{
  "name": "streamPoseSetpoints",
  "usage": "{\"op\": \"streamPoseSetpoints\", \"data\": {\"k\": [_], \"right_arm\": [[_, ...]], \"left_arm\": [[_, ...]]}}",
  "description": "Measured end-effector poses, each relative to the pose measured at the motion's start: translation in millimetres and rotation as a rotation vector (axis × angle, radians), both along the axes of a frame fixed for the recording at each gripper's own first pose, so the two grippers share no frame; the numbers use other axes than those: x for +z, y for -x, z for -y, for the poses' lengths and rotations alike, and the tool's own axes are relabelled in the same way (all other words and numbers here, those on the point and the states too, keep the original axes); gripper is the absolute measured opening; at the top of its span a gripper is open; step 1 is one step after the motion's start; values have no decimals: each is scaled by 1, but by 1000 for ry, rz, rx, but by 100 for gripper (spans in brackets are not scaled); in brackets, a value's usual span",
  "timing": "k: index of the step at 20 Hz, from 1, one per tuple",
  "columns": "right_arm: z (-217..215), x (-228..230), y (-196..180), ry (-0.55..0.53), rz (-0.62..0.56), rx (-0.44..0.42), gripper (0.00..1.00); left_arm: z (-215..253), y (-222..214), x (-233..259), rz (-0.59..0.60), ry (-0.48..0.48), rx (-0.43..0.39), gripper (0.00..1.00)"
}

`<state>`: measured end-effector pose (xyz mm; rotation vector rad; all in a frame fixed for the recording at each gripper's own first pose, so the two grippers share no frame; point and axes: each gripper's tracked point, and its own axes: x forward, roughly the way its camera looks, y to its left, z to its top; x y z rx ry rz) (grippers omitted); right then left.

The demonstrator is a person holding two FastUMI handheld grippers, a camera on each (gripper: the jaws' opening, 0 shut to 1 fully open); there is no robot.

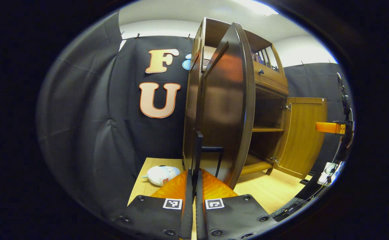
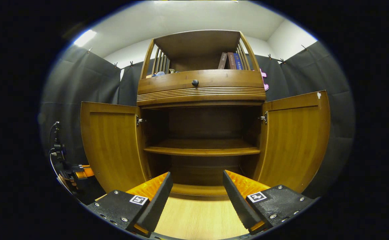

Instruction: Open the right door of the double-door shoe cabinet with the right hand, and open the left door with the left hand.

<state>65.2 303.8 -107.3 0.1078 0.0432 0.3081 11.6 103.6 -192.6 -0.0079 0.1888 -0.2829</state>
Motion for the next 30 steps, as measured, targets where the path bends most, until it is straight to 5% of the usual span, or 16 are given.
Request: {"op": "streamPoseSetpoints", "data": {"k": [13,22,23,30], "right_arm": [[10,-2,3,-24,2,-1,93],[45,-8,-5,-8,1,-39,92],[49,-9,-6,-4,0,-41,92],[99,-2,-17,-4,-11,-73,92]], "left_arm": [[-20,46,29,22,-58,64,7],[12,76,73,57,-50,126,7],[19,78,79,64,-49,131,2],[88,75,104,66,-33,128,19]]}}
